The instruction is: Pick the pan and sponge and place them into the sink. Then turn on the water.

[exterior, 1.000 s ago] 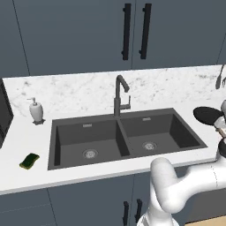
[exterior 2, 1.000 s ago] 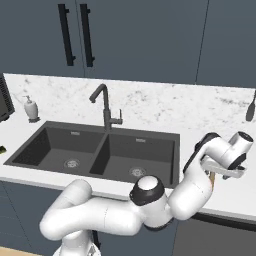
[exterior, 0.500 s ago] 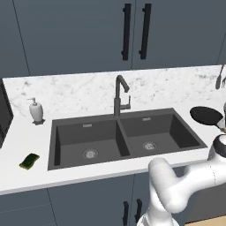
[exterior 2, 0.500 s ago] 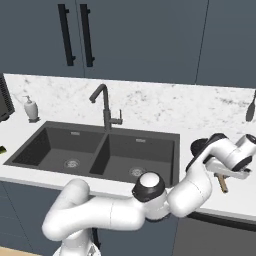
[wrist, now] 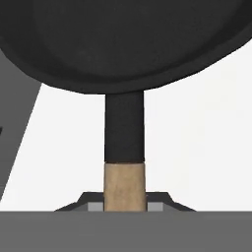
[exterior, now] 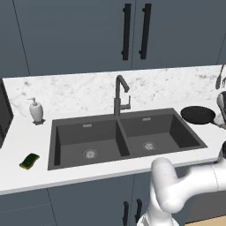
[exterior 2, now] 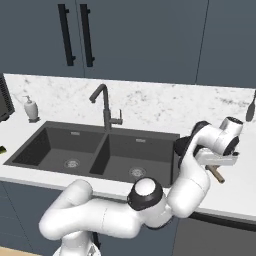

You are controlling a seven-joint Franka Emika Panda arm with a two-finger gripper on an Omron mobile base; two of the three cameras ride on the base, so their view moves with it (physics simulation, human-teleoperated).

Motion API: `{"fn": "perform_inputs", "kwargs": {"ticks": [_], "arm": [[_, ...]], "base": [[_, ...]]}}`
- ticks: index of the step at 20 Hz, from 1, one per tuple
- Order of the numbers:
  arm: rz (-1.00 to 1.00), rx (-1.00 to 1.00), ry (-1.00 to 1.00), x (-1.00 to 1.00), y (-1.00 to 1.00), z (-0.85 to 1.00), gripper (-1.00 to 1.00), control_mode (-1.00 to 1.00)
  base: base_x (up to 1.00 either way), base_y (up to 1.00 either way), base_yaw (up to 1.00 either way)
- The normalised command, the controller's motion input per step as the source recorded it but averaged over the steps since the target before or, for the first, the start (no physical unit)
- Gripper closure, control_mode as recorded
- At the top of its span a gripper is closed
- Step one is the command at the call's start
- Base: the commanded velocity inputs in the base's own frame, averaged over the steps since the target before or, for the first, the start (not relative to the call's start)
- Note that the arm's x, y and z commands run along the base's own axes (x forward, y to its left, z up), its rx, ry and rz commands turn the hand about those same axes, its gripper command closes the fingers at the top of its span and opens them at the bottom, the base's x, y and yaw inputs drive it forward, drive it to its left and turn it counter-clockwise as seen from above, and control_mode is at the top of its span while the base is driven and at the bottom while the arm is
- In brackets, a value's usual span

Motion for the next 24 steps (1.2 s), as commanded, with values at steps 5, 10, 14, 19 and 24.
{"fn": "perform_inputs", "kwargs": {"ticks": [5, 10, 14, 19, 24], "arm": [[0.35, -0.28, -0.08, -0.33, 1.0, 0.06, 1.0, -1.0], [0.36, -0.27, -0.12, -0.31, 1.0, 0.01, 1.0, -1.0], [0.34, -0.2, -0.13, -0.3, 0.95, 0.32, 1.0, -1.0], [0.28, -0.13, -0.08, -0.13, 0.69, 0.69, 1.0, -1.0], [0.24, -0.08, 0.0, 0.0, 0.57, 0.71, 1.0, -1.0]], "base": [[0.0, 0.0, 0.0], [0.0, 0.0, 0.0], [0.0, 0.0, 0.0], [0.0, 0.0, 0.0], [0.0, 0.0, 0.0]]}}
